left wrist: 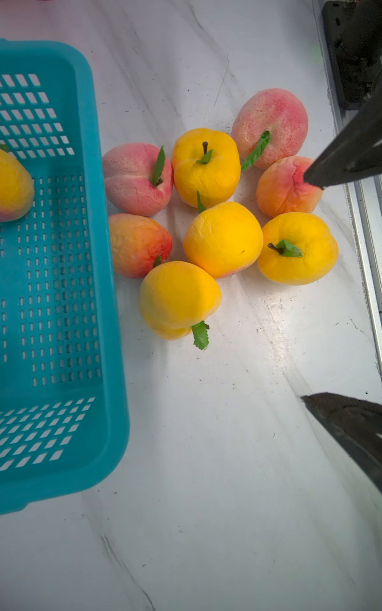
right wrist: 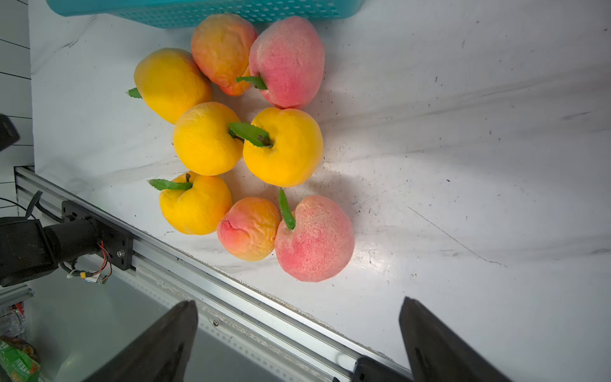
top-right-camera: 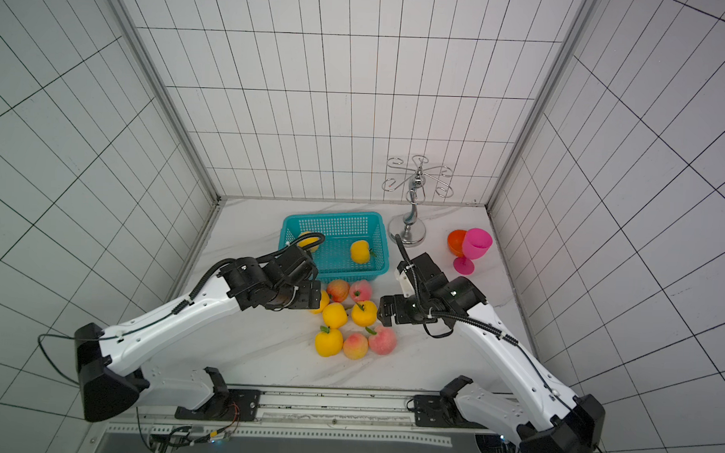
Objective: Put the peaches into the basket
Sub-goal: Pick up the peach from the center of the board.
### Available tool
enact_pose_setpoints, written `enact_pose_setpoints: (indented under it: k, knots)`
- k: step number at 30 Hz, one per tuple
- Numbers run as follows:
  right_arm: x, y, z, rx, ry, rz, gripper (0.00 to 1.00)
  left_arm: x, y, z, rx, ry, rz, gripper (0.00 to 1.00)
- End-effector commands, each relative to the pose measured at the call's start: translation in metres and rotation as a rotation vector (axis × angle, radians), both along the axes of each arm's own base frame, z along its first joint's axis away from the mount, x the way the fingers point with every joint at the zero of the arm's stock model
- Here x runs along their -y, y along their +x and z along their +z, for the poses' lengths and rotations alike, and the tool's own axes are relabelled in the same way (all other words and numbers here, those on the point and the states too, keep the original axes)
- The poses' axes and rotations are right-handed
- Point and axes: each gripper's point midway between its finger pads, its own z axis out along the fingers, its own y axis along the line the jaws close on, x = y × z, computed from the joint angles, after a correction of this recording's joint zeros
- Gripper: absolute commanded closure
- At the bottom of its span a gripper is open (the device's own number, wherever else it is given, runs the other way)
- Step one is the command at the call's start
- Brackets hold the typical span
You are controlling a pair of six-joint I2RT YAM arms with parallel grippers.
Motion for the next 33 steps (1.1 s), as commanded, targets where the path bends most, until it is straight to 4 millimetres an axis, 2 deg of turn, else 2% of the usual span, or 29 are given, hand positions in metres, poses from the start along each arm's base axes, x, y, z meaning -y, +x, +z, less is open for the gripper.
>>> enact_pose_setpoints:
  k: [1,7,12,16,22,33]
  knots:
    - [-0.003,-0.004,-0.021,-0.042,-0.019,-0.071,0.01,0.001,-0.011,0.0,0.002,-0.058,-0.03,0.05]
    - [-0.01,-0.007,-0.049,-0.08,-0.04,-0.143,0.01,-0.009,-0.026,-0.002,0.013,-0.087,-0.068,0.05]
    - [-0.009,-0.012,-0.068,-0.09,-0.077,-0.19,0.01,-0.004,-0.034,-0.01,0.017,-0.159,-0.108,0.04]
    - [-0.008,-0.014,-0.077,-0.097,-0.08,-0.234,0.01,0.005,-0.042,-0.006,-0.002,-0.231,-0.14,0.05]
    - [-0.008,-0.014,-0.092,-0.129,-0.118,-0.251,0.01,-0.001,-0.035,-0.005,0.054,-0.216,-0.146,0.04]
    - [-0.011,-0.014,-0.115,-0.156,-0.097,-0.295,0.01,-0.008,-0.034,-0.009,0.018,-0.232,-0.151,0.04]
